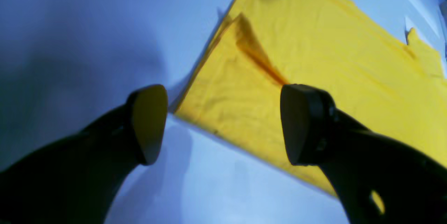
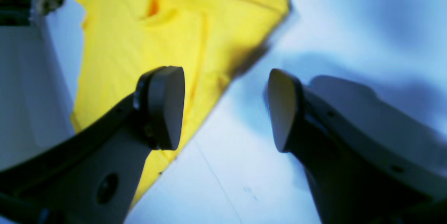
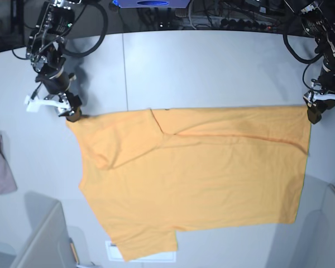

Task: Fold the T-shirt properly
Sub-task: 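Drag the held shoulders back, straightening the shirt, then release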

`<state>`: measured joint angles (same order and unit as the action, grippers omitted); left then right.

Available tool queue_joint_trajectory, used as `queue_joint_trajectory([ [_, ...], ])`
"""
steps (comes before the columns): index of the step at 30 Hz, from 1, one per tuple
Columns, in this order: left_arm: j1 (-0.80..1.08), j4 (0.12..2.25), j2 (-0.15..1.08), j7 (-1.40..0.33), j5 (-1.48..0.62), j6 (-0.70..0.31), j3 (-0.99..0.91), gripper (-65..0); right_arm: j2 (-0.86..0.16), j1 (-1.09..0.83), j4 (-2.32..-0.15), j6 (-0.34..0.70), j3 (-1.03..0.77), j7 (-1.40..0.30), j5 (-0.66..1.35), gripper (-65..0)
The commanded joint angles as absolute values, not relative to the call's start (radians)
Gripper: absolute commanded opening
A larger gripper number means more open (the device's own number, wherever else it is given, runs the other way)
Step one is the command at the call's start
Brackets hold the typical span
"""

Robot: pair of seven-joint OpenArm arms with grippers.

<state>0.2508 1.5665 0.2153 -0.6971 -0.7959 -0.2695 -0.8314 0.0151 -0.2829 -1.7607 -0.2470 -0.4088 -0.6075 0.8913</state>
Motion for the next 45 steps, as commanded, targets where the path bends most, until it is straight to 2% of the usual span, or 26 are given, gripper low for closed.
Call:
queue_joint_trajectory([
  [1, 0.243, 1.549, 0.213, -0.682, -0.809, -0.277, -0.839, -16.6, 0.021, -0.271, -1.759, -0.236, -0.412, -0.593, 0.901, -29.3],
  [11, 0.193, 1.356, 0.211, -0.679, -0.808, -0.277, -0.84, -17.1, 0.035, -0.255, -1.664, -0.231, -0.412, -0.588, 0.901, -29.1],
  [17, 0.148, 1.33, 0.211, -0.679, -0.808, -0.277, -0.839, -17.1, 0.033, -0.22, -1.649, -0.229, -0.412, -0.588, 0.901, -29.0],
  [34, 0.05, 1.207, 0.222, -0.679, -0.808, -0.277, -0.829, -17.3, 0.013, -0.088, -1.432, -0.229, -0.41, -0.587, 0.9, -29.4],
  [37, 0.054, 1.207, 0.222, -0.679, -0.808, -0.277, -0.837, -18.3, 0.013, -0.088, -1.428, -0.209, -0.41, -0.587, 0.9, -31.8],
  [39, 0.059, 1.205, 0.225, -0.679, -0.808, -0.277, -0.837, -25.2, 0.012, -0.088, -1.426, -0.166, -0.412, -0.587, 0.9, -39.0],
  [41, 0.059, 1.205, 0.225, -0.679, -0.808, -0.277, -0.837, -36.9, 0.012, -0.088, -1.426, -0.147, -0.412, -0.587, 0.9, -48.3],
  [45, 0.054, 1.205, 0.229, -0.679, -0.808, -0.277, -0.829, -61.5, 0.012, -0.088, -1.426, -0.133, -0.412, -0.587, 0.9, -62.7],
])
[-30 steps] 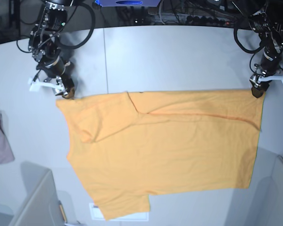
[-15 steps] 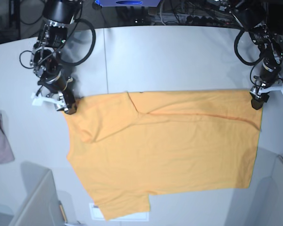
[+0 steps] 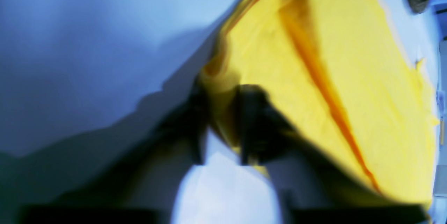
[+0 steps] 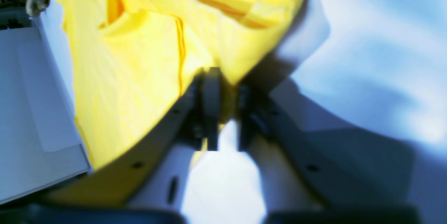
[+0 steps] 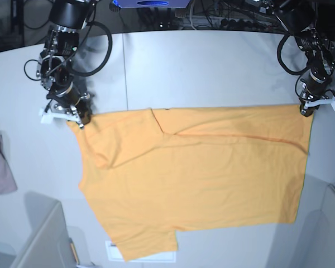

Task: Fold the T-shirt properly
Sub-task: 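Drag the held shoulders back, straightening the shirt, then release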

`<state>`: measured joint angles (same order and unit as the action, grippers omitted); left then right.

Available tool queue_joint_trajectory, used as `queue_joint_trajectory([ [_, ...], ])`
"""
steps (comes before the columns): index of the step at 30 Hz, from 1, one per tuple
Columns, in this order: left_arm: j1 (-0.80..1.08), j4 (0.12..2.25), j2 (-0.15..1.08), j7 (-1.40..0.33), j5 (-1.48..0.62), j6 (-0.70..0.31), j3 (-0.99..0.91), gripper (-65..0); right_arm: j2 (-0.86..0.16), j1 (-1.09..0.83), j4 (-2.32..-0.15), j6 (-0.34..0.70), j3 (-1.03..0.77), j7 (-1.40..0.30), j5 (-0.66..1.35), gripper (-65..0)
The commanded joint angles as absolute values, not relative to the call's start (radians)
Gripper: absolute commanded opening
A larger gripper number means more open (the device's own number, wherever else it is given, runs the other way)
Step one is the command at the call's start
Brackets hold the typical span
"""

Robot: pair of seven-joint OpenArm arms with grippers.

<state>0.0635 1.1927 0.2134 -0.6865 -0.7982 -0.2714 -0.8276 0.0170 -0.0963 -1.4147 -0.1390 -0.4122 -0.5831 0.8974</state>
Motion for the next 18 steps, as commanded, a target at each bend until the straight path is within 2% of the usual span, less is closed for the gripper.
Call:
queue_joint_trajectory([
  [1, 0.053, 1.205, 0.229, -0.68, -0.808, -0.277, -0.829, -65.0, 0.012, -0.088, -1.426, -0.133, -0.414, -0.587, 0.9, -65.0],
  [7, 0.051, 1.219, 0.239, -0.685, -0.808, -0.277, -0.829, -65.0, 0.01, -0.093, -1.44, -0.139, -0.418, -0.591, 0.9, -65.0],
  [14, 0.065, 1.322, 0.274, -0.687, -0.808, -0.274, -0.828, -65.0, 0.01, -0.122, -1.554, -0.143, -0.42, -0.607, 0.901, -65.0],
  [18, 0.091, 1.359, 0.295, -0.731, -0.808, -0.274, -0.832, -65.0, 0.01, -0.143, -1.62, -0.24, -0.427, -0.707, 0.908, -65.0],
])
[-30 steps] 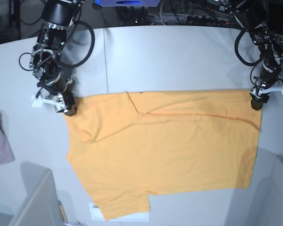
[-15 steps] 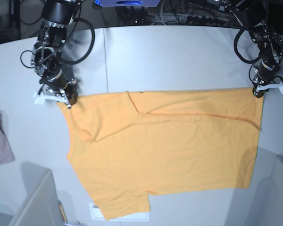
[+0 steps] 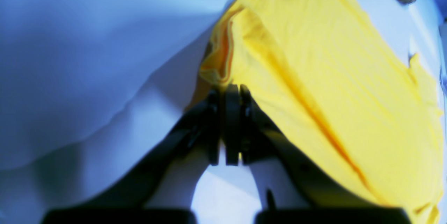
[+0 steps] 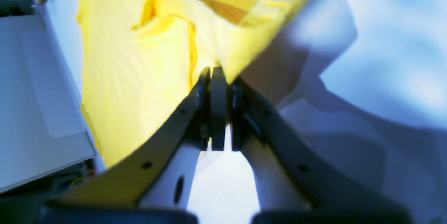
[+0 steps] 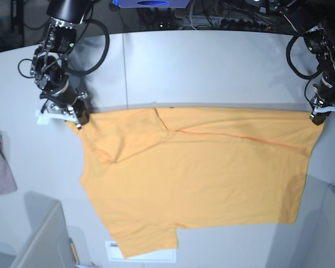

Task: Fold the T-shirt properly
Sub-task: 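Drag the held shoulders back, straightening the shirt, then release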

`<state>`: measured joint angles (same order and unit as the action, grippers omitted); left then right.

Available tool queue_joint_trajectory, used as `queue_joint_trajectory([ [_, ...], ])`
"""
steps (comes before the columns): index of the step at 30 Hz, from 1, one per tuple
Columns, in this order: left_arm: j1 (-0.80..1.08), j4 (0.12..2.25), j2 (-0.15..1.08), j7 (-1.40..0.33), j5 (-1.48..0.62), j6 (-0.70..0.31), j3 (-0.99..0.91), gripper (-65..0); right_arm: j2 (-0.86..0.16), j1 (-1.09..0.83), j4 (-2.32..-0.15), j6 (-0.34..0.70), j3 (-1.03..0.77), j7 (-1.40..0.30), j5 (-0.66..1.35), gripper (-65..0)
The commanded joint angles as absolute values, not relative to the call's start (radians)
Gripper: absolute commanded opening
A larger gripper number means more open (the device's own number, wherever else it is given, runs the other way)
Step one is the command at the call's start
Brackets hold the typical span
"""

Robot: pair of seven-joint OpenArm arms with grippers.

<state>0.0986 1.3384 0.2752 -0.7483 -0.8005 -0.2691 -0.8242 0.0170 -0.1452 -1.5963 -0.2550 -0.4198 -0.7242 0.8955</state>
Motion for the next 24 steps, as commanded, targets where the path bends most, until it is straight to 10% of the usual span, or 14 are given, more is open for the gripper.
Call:
queue_joint_trajectory([
  [1, 0.094, 1.368, 0.295, -0.757, -0.808, -0.274, -0.835, -65.0, 0.013, -0.153, -1.638, -0.26, -0.429, -0.73, 0.908, -65.0],
  [24, 0.437, 1.57, 0.285, -0.811, -0.812, -0.274, -0.839, -65.0, 0.016, -0.506, -1.896, -0.282, -0.426, -0.769, 0.908, -65.0],
])
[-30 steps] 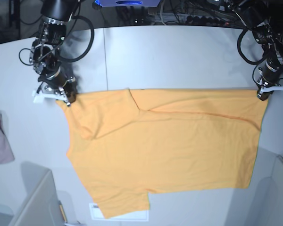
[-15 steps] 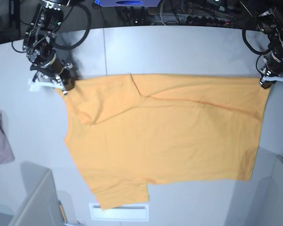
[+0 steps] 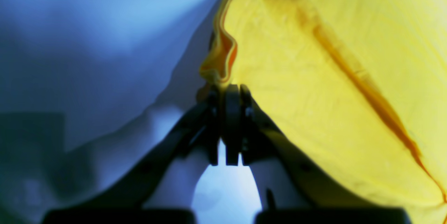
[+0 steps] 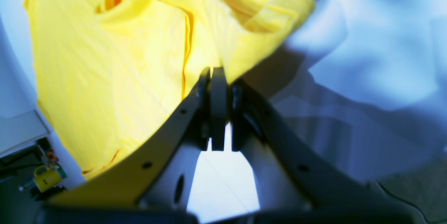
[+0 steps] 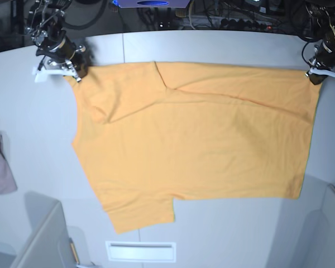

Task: Fold the T-shirt properly
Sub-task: 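Drag the held shoulders back, straightening the shirt, then release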

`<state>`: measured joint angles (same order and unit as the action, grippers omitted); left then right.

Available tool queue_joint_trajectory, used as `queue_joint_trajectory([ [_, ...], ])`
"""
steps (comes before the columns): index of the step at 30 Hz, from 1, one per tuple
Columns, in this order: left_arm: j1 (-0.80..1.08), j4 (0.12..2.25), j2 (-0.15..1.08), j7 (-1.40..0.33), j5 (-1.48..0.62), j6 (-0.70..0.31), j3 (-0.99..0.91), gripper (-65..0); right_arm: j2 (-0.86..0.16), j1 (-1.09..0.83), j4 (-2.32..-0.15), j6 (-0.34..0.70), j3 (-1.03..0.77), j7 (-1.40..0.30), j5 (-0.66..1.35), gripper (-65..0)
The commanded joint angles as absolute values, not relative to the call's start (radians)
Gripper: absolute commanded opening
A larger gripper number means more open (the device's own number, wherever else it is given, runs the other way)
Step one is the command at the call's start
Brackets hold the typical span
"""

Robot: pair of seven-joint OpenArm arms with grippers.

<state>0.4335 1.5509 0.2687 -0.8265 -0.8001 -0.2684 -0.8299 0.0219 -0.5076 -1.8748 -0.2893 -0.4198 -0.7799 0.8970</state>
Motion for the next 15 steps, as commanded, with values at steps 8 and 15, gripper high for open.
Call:
queue_joint_trajectory([
  [8, 0.547, 1.652, 0.248, -0.811, -0.812, -0.274, -0.84, -65.0, 0.016, -0.591, -1.919, -0.282, -0.424, -0.769, 0.909, -65.0],
  [15, 0.578, 1.652, 0.248, -0.811, -0.814, -0.274, -0.84, -65.0, 0.013, -0.642, -1.939, -0.282, -0.423, -0.769, 0.905, -65.0],
])
